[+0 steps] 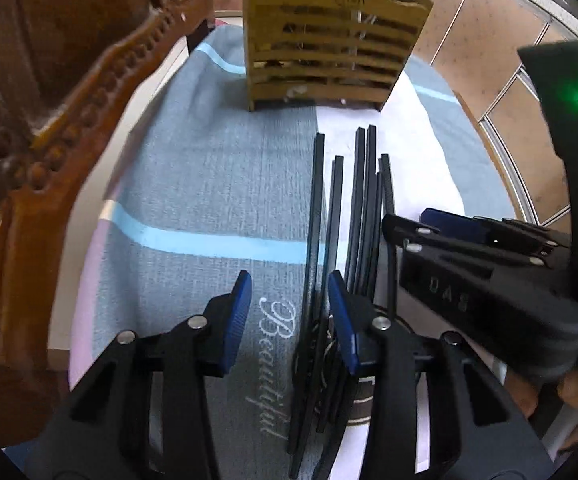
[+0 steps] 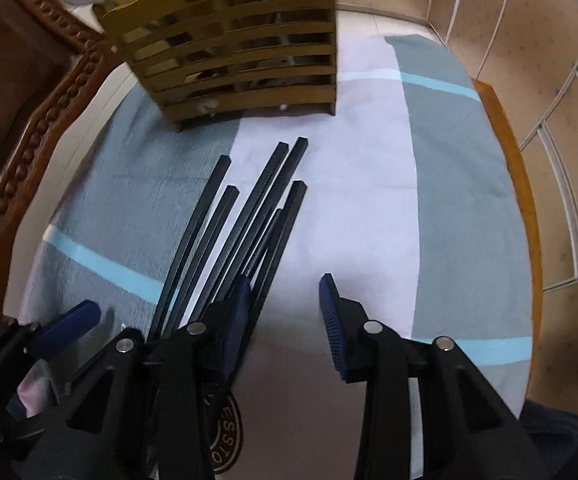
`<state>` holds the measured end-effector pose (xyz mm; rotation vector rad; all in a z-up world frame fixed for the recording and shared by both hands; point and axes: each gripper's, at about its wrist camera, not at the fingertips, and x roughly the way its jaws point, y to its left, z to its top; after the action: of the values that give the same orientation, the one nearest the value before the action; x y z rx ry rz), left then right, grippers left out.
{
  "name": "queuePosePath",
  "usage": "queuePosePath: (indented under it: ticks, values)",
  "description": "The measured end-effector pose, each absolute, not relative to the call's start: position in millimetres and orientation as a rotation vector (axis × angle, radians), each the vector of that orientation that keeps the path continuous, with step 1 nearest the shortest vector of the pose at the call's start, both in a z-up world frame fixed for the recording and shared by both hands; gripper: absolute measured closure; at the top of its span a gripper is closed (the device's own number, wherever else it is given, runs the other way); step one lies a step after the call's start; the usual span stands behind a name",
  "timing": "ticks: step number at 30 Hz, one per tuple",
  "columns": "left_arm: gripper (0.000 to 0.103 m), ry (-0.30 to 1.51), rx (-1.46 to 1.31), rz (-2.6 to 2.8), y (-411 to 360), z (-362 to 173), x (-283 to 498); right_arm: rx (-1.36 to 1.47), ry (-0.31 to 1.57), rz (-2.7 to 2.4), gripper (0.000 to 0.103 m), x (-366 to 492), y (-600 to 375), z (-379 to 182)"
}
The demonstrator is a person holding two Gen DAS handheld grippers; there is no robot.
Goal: Organize utensils
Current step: 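Grasp black chopsticks from the pile with both the left and right tools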
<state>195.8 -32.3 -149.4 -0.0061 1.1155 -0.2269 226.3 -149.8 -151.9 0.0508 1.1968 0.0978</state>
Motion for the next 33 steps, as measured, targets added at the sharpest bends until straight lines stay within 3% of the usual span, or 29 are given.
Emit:
queuePosePath:
  ticks: [6,8,10,12,23,27,33]
  values:
    - [0.064,1.145,-0.003,-0.218,-31,-164,199,-0.017,1.213,0.102,0.074,223,-141,-154]
    - [0.074,1.153,-0.035,-0.217,-27,-166,199,-0.009,1.216,0.119,0.088,223,-145,-153]
    - [0.093,1.166,-0.083,-0.229,-22,-166,198,-0.004,1.212,0.129,0.089,222,-148,-151]
    - [0.098,1.17,-0.076,-0.22,-22,-164,194,-0.002,1.21,0.129,0.091,223,-161,-148]
    - [0.098,1.266,-0.064,-0.278,-19,-162,142,-0.068,1.297,0.223,0.096,185,-210,-149]
    - [0.095,1.25,-0.059,-0.273,-20,-162,159,-0.021,1.276,0.227,0.088,189,-220,-143]
    - [0.095,1.235,-0.04,-0.29,-35,-162,201,-0.032,1.268,0.184,0.088,200,-211,-140]
